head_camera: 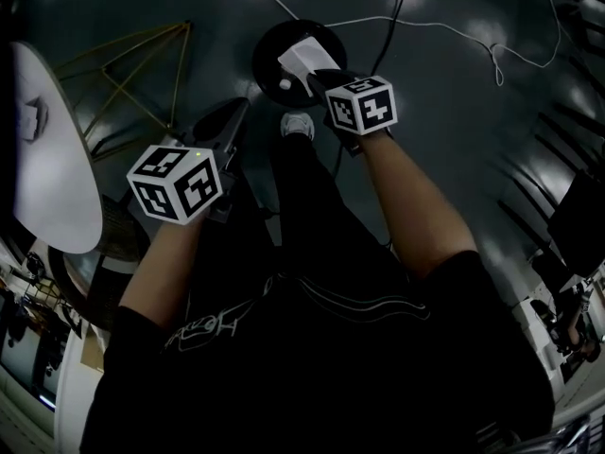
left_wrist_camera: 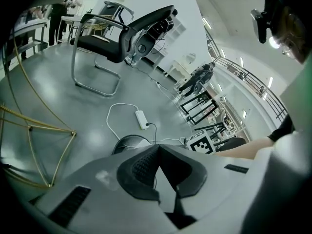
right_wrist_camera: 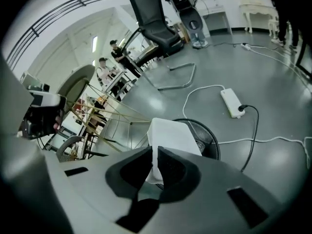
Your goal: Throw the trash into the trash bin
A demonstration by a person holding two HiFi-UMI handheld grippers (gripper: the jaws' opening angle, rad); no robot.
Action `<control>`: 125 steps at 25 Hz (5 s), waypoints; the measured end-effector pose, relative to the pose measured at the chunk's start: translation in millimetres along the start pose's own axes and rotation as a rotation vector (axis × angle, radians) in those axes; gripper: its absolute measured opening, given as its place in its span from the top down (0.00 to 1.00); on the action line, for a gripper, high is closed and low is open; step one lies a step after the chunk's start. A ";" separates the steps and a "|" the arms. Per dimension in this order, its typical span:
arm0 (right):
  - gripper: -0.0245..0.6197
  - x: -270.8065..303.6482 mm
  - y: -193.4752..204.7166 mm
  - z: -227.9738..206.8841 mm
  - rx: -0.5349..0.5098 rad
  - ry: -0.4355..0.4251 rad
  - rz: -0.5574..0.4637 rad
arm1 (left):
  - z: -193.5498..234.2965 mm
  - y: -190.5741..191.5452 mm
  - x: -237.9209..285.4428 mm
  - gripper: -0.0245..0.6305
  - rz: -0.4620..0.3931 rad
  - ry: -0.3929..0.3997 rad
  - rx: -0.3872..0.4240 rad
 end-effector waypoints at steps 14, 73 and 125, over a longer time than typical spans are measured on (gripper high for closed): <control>0.55 9.5 32.4 -12.4 0.088 -0.014 0.038 | 1.6 25.2 -2.3 0.95 -0.003 0.007 -0.068; 0.84 -177.5 -267.6 519.2 -0.709 -0.315 -0.404 | 14.0 -129.9 -474.1 0.95 -0.762 -0.032 0.010; 0.43 68.7 -271.3 434.6 -0.552 0.197 -0.135 | 166.8 -136.9 -489.2 0.95 -0.693 -0.064 -0.155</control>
Point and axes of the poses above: the fingertips, and each gripper's own axes: x forward along the fingers, z to its left, y out of its underside, the point moved 2 cm from there along -x, backward along the fingers
